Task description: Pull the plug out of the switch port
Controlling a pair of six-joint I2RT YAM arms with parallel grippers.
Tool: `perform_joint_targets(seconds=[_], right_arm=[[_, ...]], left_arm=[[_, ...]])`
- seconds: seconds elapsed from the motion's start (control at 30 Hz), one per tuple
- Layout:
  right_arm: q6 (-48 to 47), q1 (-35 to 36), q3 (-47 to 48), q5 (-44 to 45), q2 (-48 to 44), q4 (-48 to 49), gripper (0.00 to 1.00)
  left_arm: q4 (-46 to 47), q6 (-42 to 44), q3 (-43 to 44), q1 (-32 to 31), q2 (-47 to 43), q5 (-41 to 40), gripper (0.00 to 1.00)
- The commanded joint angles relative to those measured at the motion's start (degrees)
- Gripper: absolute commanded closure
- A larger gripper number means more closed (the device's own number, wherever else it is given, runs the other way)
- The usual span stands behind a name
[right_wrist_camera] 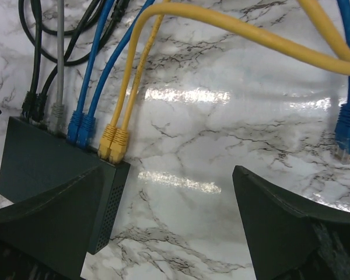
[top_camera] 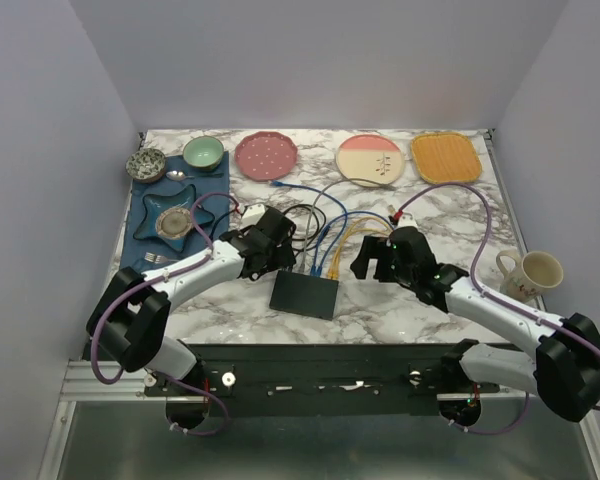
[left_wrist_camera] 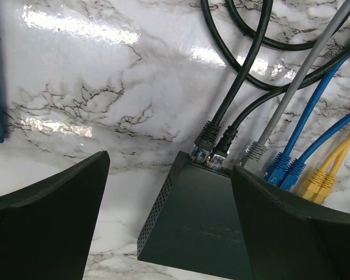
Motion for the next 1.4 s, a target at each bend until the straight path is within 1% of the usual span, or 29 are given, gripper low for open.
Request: perform_joint_targets(seconds=[0.0, 0.1, 0.17, 0.2, 0.3, 0.37, 0.43, 0.5, 0.53, 0.6, 0.63, 0.7, 0.83, 0.97, 1.03, 1.07, 1.2, 1.33, 1.37], right_arm=[[0.88, 0.17, 1.23, -6.59, 3.35, 3.31, 0.00], [1.85, 0.17, 2.64, -6.59, 6.51, 3.58, 0.00], [1.94, 0.26, 3.78, -6.59, 8.45, 3.84, 0.00], [2.03, 0.26, 5.18, -8.15, 9.33, 3.93, 0.00], [1.94, 0.26, 7.81, -9.57, 13.20, 4.46, 0.04], [1.77, 0.17, 9.14, -10.36, 16.10, 4.63, 0.09], [1.67, 0.26, 10.54, -11.42, 17.94, 5.07, 0.16], [1.41, 0.26, 11.25, -12.03, 20.40, 5.16, 0.22], [1.32, 0.26, 11.60, -12.39, 21.02, 5.16, 0.27], [1.32, 0.26, 11.61, -12.74, 22.60, 5.07, 0.34], [1.24, 0.26, 11.52, -13.00, 22.87, 5.33, 0.39], [1.15, 0.26, 11.08, -13.35, 23.83, 5.42, 0.42], [0.71, 0.35, 10.73, -15.02, 25.33, 5.60, 0.44], [0.44, 0.35, 10.99, -16.52, 26.74, 5.95, 0.50], [0.18, 0.52, 11.17, -16.87, 27.09, 5.95, 0.51], [0.18, 0.61, 11.25, -16.87, 27.35, 5.95, 0.51], [0.18, 0.79, 11.61, -17.13, 28.06, 6.04, 0.51], [0.00, 1.05, 12.13, -17.49, 28.94, 5.95, 0.52], [0.01, 1.14, 12.22, -17.66, 29.02, 5.95, 0.52]], left_arm=[[1.74, 1.66, -1.73, -0.33, -2.57, 0.71, 0.01], [2.26, 1.75, -3.84, -0.42, -4.24, 1.93, 0.01], [2.88, 1.75, -6.11, -0.50, -5.65, 3.08, 0.03], [3.23, 1.75, -6.82, -0.50, -7.31, 3.34, 0.05], [3.41, 1.66, -9.20, -1.64, -11.17, 3.08, 0.11], [3.24, 2.27, -9.90, -3.48, -12.68, 2.82, 0.17], [2.10, 3.42, -9.73, -4.80, -14.09, 2.55, 0.19], [0.70, 4.12, -9.38, -6.03, -14.70, 2.73, 0.23], [0.34, 4.47, -9.47, -6.39, -14.88, 2.90, 0.24], [0.07, 4.56, -10.25, -7.00, -15.32, 3.34, 0.25], [0.07, 4.47, -10.61, -7.01, -15.41, 3.43, 0.25], [0.25, 4.04, -11.83, -7.10, -15.58, 3.96, 0.27], [0.69, 4.30, -13.51, -7.45, -15.67, 6.50, 0.28], [0.60, 5.26, -15.00, -9.20, -15.76, 8.96, 0.32], [0.16, 5.35, -15.88, -9.99, -16.11, 10.02, 0.33], [0.07, 5.27, -16.23, -10.43, -16.29, 10.98, 0.35], [-0.54, 2.98, -18.16, -13.59, -18.83, 12.83, 0.39], [-0.02, 2.37, -19.66, -14.21, -19.19, 12.92, 0.42], [0.51, 2.45, -19.84, -14.21, -18.67, 13.01, 0.45]])
